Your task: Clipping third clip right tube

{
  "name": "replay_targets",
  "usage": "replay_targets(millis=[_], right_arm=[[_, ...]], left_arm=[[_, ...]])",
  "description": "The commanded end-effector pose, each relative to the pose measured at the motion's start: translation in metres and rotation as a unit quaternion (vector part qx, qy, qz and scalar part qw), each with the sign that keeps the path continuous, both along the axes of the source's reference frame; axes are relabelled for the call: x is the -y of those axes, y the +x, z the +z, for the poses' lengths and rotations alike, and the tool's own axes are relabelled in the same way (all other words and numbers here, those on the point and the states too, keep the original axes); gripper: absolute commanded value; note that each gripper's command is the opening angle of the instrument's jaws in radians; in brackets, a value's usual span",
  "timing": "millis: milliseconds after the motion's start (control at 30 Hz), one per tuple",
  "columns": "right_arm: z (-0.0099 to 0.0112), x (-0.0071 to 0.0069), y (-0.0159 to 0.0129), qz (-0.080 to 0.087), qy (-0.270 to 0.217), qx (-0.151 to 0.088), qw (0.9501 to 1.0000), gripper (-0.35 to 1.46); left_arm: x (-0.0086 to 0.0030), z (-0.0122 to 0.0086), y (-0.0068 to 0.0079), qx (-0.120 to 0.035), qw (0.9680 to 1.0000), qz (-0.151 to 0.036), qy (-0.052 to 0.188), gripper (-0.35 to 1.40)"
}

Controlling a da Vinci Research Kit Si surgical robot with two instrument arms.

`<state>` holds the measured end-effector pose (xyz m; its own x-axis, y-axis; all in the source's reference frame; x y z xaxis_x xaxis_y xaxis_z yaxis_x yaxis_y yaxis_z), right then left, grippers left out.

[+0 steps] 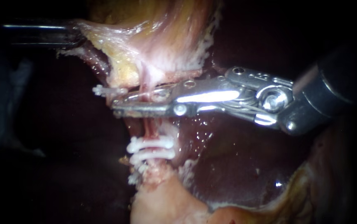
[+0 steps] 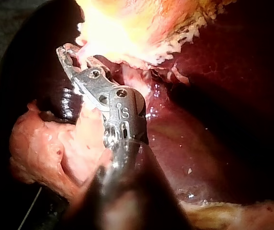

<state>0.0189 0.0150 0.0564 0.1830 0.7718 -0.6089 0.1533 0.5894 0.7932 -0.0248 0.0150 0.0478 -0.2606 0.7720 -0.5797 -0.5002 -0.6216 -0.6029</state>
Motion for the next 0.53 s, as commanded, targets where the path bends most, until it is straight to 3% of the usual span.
replay_targets(millis=[33,433,533], right_arm=[[0.0001,0.0,-0.0002,0.003,-0.001,0.002,1.0,-0.35],[0.0012,-0.0001,-0.0005,0.005,-0.003,0.004,1.0,-0.35],[0.002,0.0002,-0.0004,-0.002,-0.004,-0.001,1.0,-0.31]], left_arm=[[0.0,0.0,0.0,0.0,1.0,0.0,0.0,-0.35],[0.0,0.0001,-0.0001,0.0,1.0,0.0,0.0,-0.35],[-0.0001,0.0001,-0.0001,0.0,1.0,0.0,0.0,-0.35]])
